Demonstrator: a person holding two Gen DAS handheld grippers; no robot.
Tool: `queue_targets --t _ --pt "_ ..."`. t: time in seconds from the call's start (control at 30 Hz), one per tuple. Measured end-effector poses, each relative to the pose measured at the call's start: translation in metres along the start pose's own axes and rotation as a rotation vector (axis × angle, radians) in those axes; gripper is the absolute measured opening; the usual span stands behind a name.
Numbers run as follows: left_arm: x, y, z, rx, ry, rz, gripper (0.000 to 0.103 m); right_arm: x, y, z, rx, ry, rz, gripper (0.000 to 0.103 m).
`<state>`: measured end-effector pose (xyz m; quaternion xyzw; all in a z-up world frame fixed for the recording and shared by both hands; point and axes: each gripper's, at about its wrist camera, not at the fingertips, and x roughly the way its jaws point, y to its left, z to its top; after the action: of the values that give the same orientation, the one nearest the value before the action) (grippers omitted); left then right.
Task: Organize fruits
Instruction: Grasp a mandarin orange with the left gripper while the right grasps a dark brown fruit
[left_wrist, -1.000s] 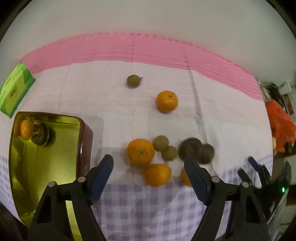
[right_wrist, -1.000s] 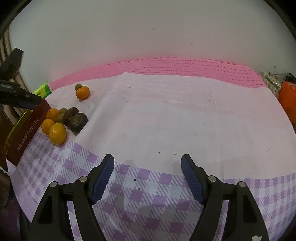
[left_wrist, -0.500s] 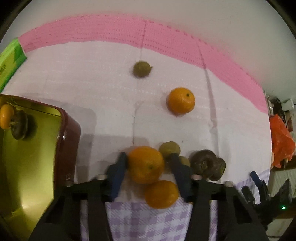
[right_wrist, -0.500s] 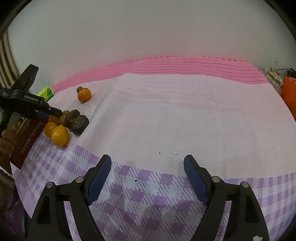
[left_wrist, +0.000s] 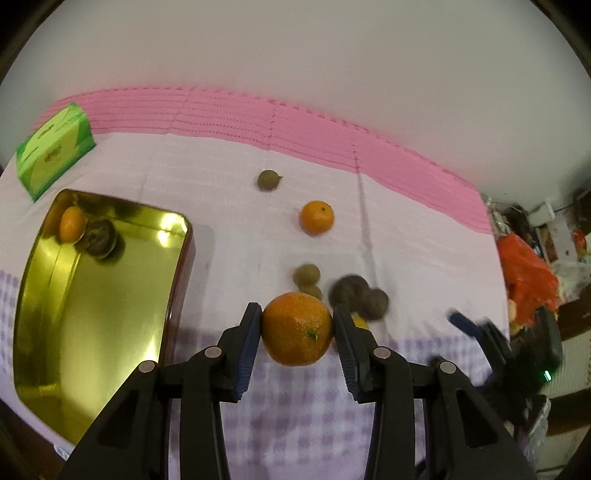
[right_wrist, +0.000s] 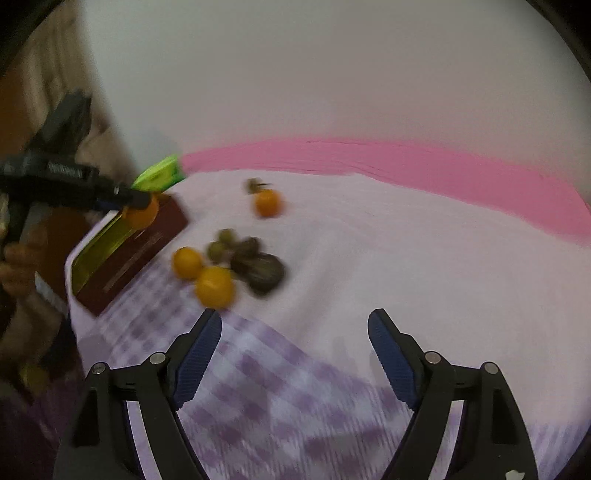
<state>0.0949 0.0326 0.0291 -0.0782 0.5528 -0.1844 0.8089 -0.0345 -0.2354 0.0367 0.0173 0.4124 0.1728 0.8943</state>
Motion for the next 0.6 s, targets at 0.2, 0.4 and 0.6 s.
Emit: queue_targets --t 0.2,0.4,0.6 --pt "-0.029 0.004 -0.019 -0.025 -0.009 -0.007 0.041 0.042 0.016 0.032 -0.224 0.108 0.042 0.056" --pt "-0.048 0.017 -0.033 -0.066 -0.012 0.008 0.041 0.074 0.023 0.047 -0.363 0.198 0.084 0.056" --pt "-0.054 0.023 -0.035 -0.076 -0.019 0.017 0.041 0.108 0.033 0.045 -0.447 0.306 0.104 0.042"
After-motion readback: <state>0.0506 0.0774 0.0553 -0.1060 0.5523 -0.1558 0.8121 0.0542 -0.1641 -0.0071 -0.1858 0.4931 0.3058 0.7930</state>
